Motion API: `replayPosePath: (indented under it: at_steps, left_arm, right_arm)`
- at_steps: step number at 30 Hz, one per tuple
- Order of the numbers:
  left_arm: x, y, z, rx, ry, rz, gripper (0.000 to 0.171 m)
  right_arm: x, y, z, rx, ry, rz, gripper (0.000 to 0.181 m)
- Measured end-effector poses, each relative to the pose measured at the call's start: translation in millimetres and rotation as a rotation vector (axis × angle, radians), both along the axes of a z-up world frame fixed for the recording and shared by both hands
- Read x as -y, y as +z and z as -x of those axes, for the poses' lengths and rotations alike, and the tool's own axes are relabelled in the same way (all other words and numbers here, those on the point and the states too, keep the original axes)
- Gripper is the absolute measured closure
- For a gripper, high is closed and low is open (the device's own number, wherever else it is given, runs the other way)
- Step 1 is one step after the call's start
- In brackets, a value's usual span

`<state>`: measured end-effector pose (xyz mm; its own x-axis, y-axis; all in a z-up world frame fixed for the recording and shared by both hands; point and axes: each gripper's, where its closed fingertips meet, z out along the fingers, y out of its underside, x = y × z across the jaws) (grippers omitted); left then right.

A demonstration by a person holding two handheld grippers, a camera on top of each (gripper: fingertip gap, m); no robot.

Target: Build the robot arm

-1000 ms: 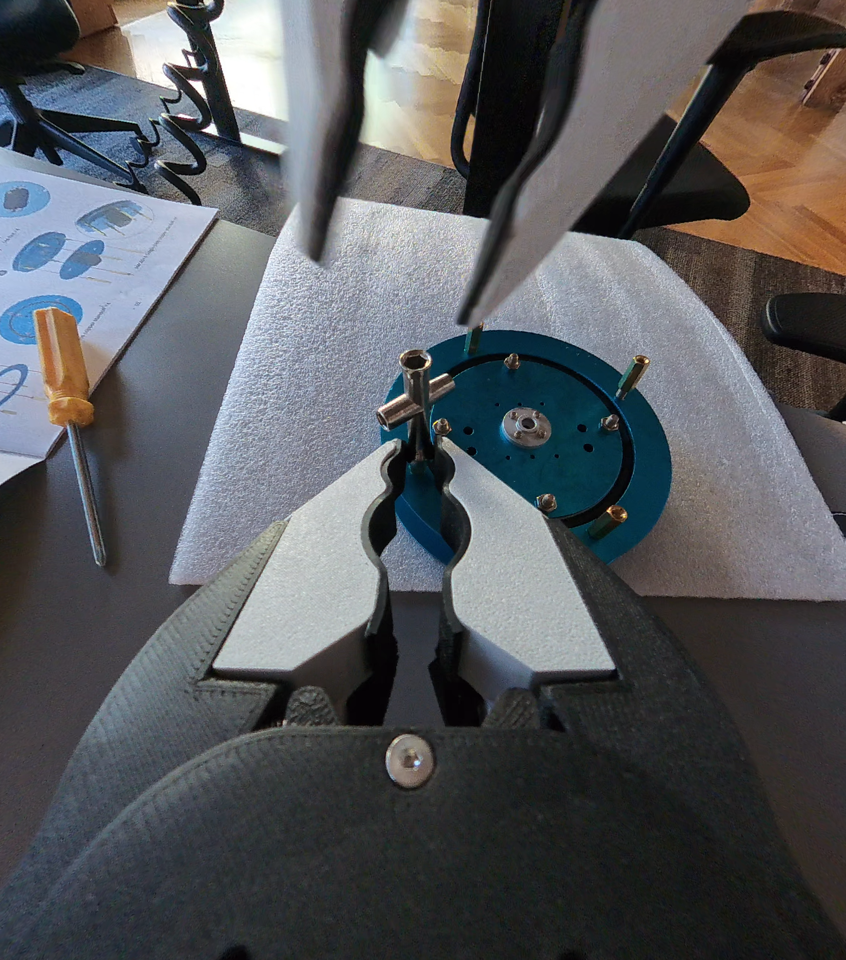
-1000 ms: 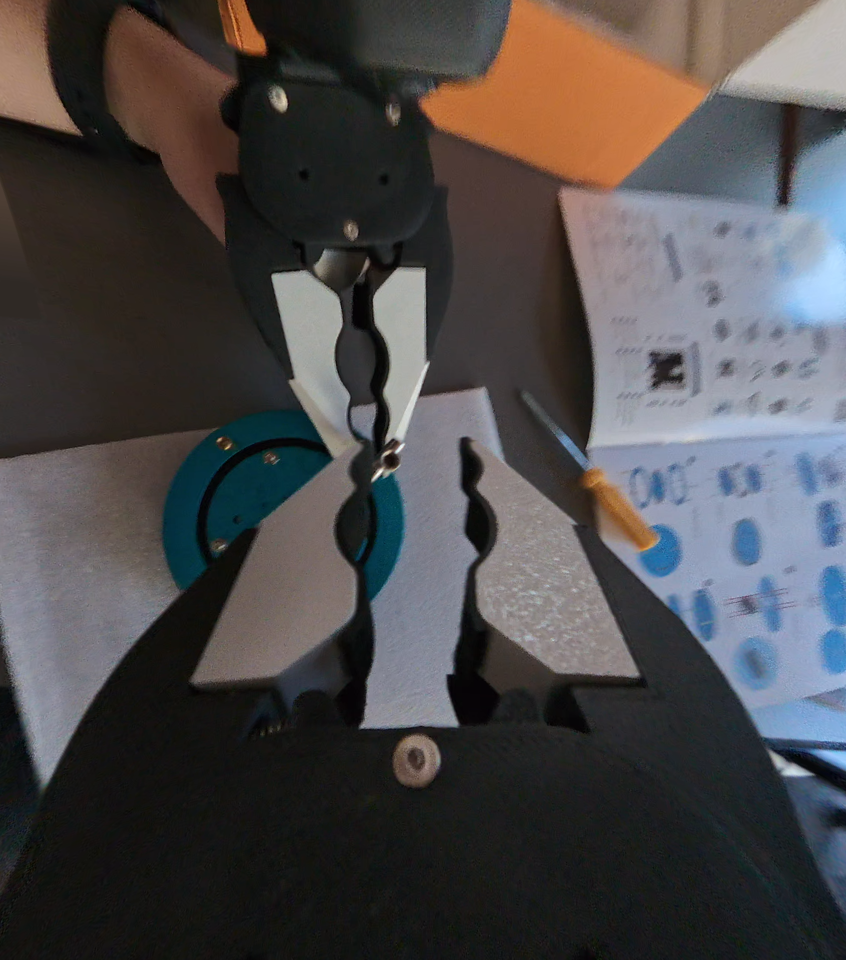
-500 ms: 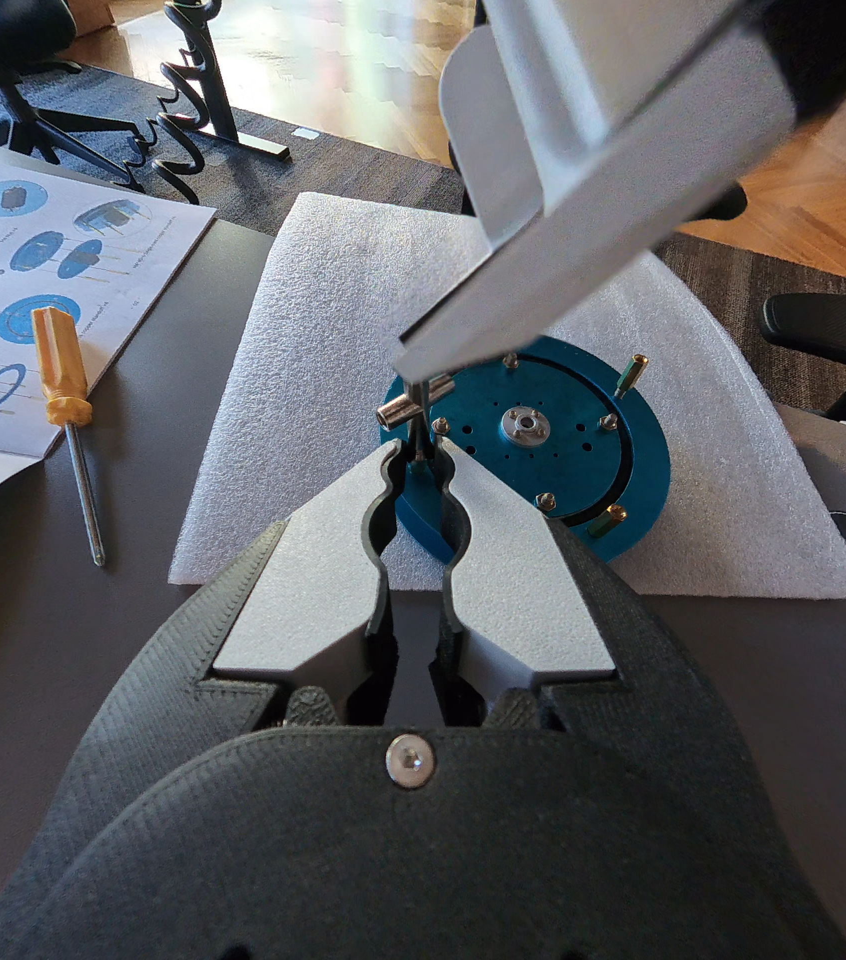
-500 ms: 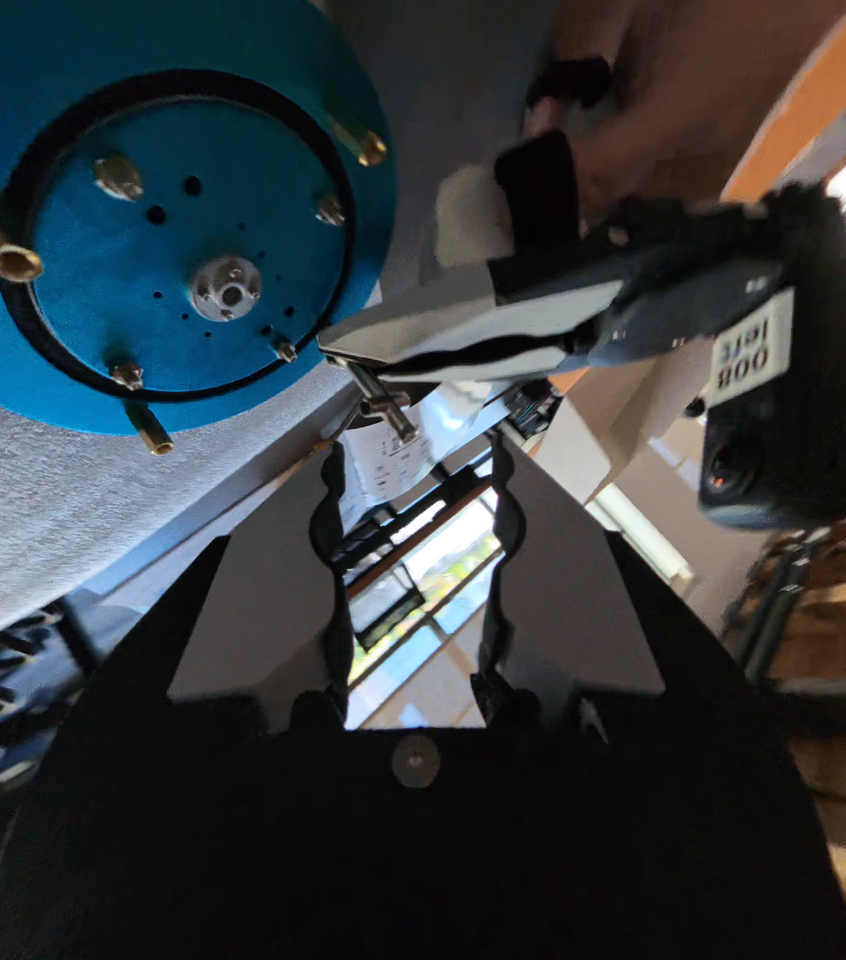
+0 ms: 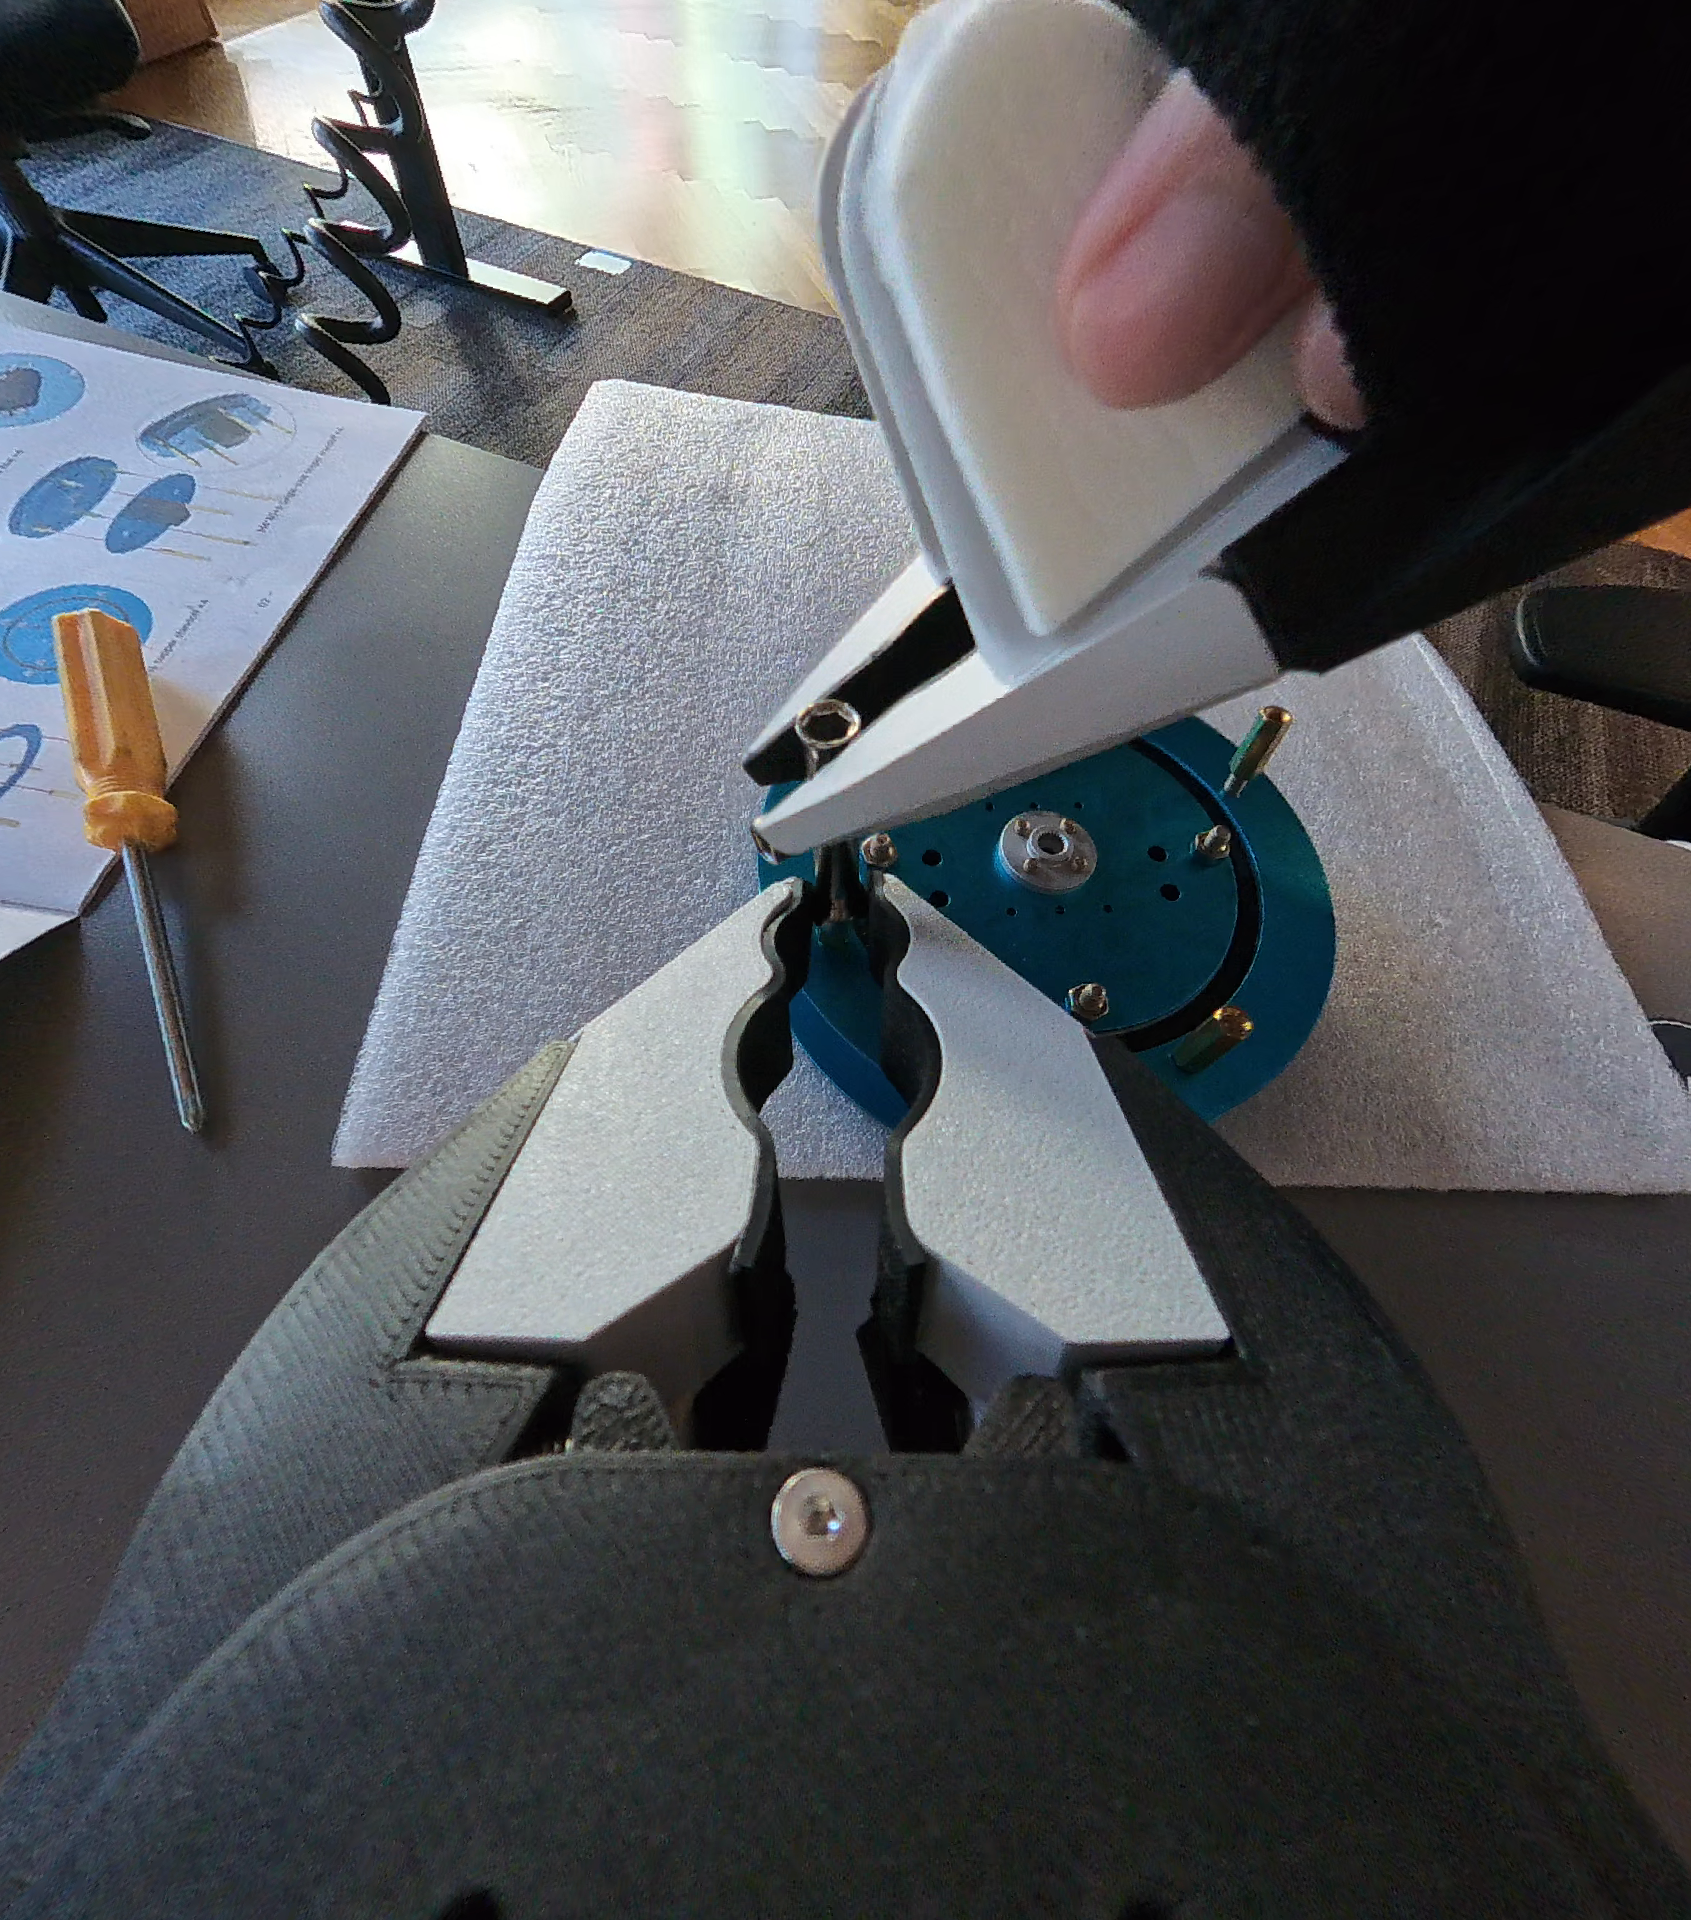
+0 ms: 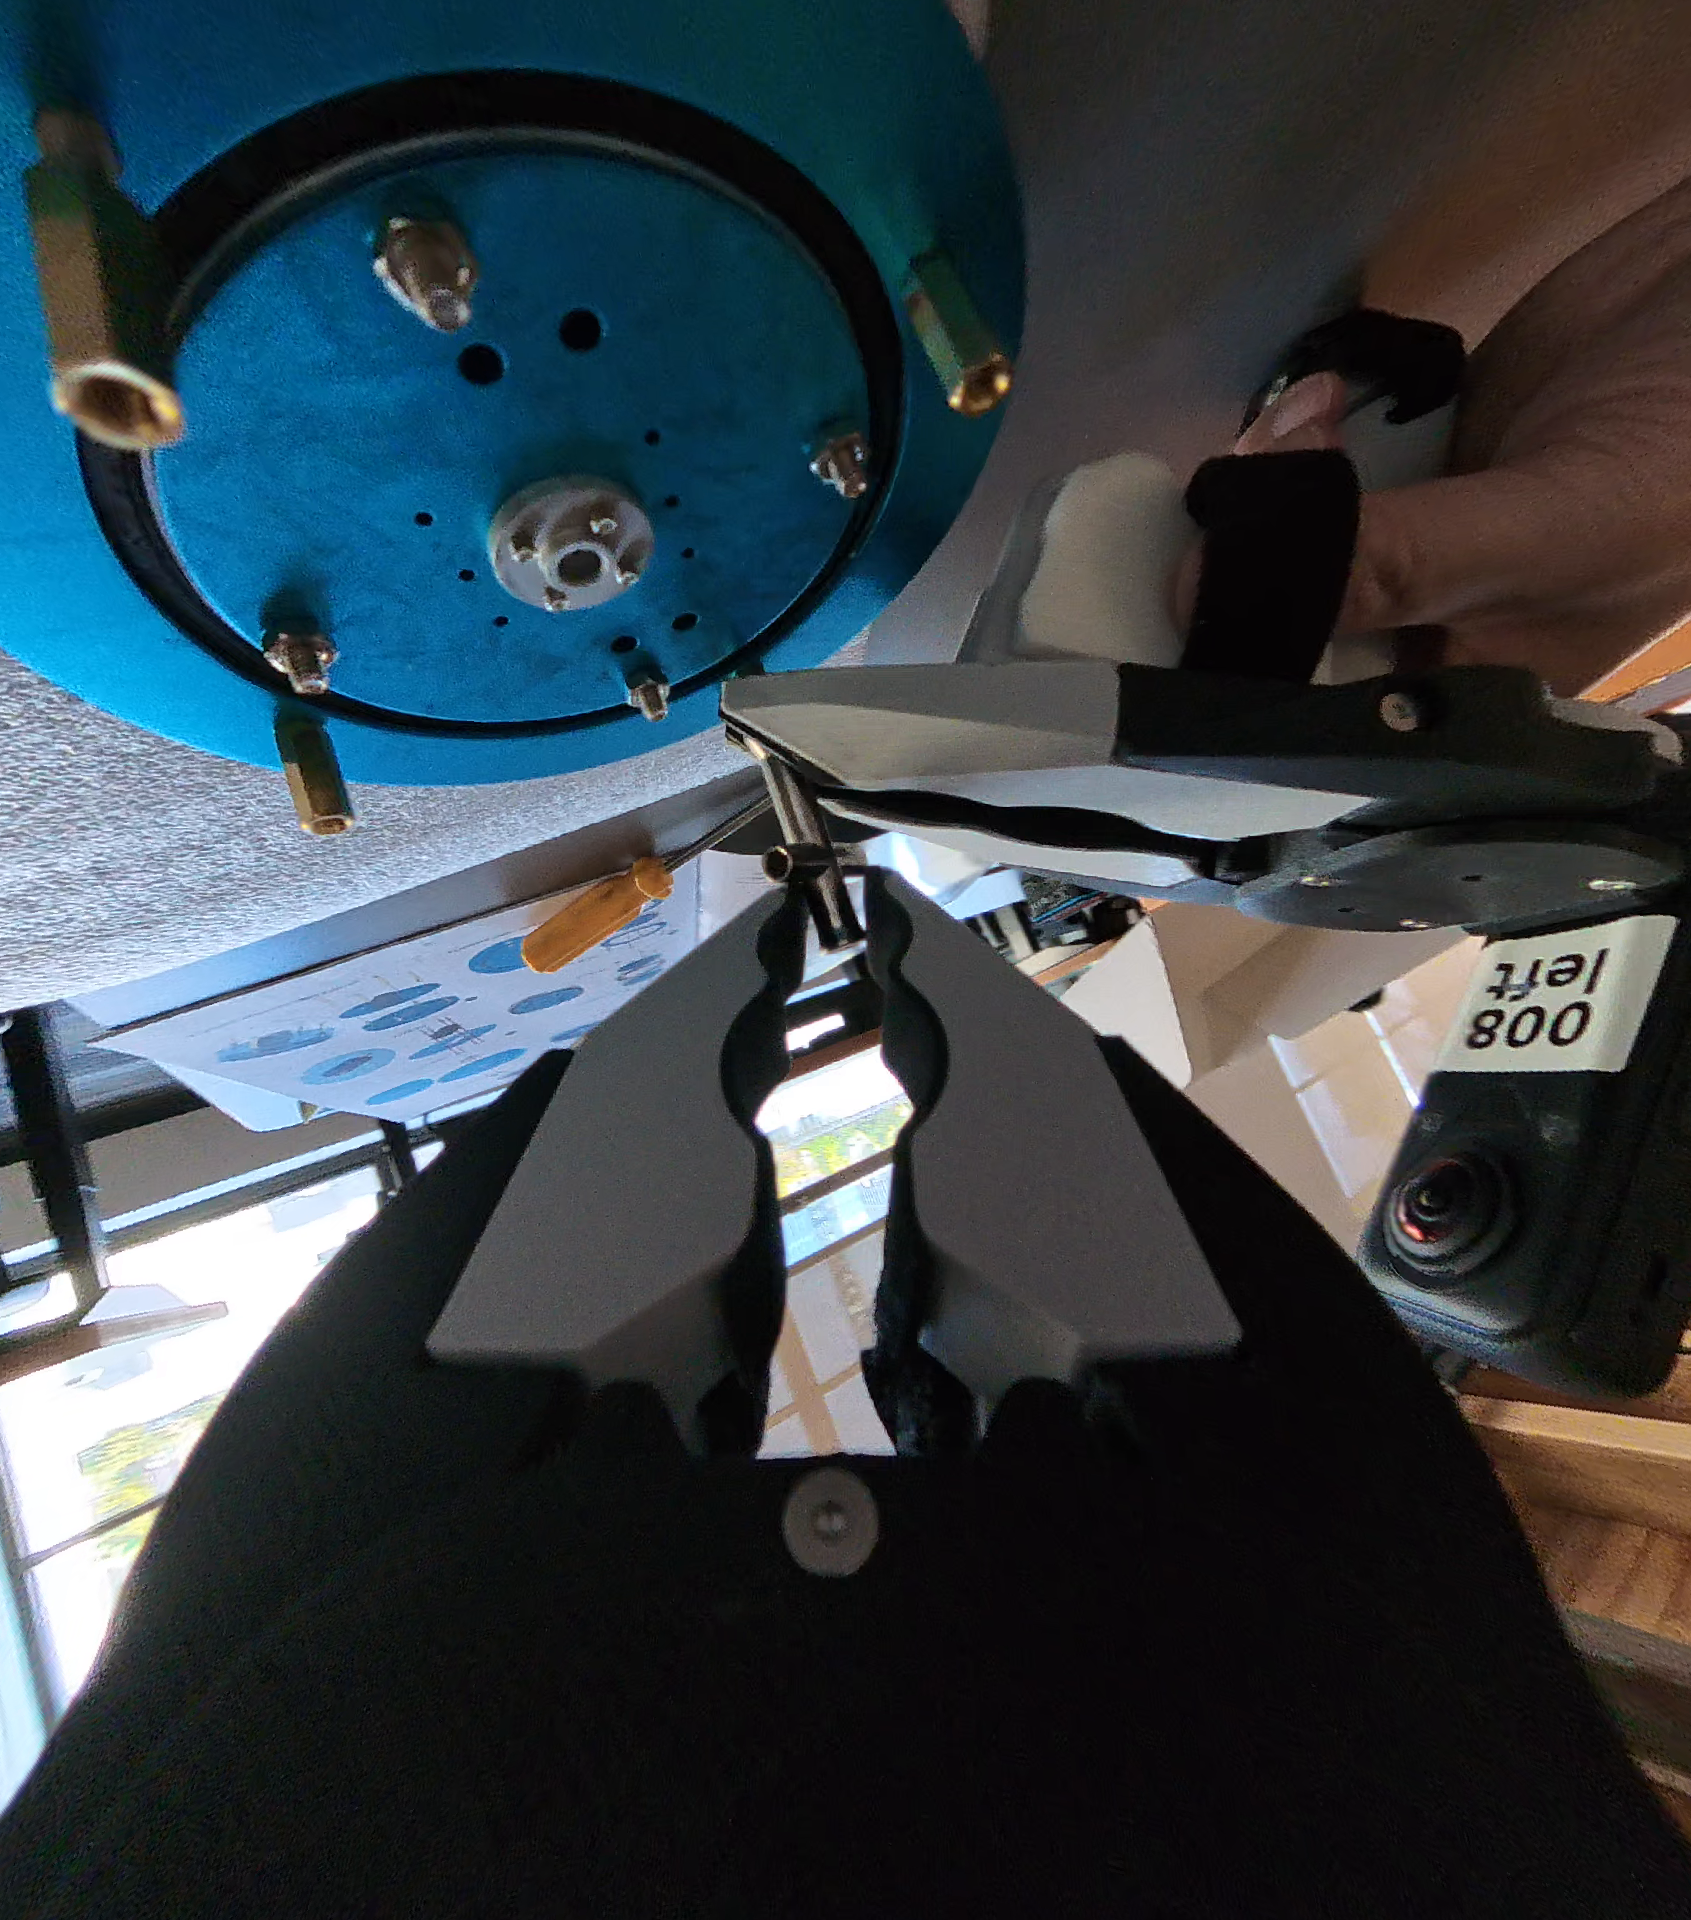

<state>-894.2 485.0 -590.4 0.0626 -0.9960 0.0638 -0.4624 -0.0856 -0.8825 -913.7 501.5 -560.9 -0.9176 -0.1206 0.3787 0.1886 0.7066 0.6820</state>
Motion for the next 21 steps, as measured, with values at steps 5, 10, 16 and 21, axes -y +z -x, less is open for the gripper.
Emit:
replayPosePath:
  at_steps: [5, 10, 16, 21]
  left_arm:
    - [0, 0, 0, -0.002, -0.001, -0.002, 0.163]
    - [0, -1, 0, -0.006, 0.000, -0.021, 0.163]
    - [0, -1, 0, -0.007, 0.001, -0.011, 0.162]
    - [0, -1, 0, -0.008, 0.001, -0.014, 0.163]
  right_arm:
    - [0, -1, -4, 0.005, -0.310, 0.155, 0.171]
    - [11, 0, -3, -0.040, -0.855, 0.481, 0.173]
    - [5, 1, -14, -0.071, -0.984, 0.621, 0.172]
    - [-10, 5, -12, -0.012, -0.398, 0.240, 0.141]
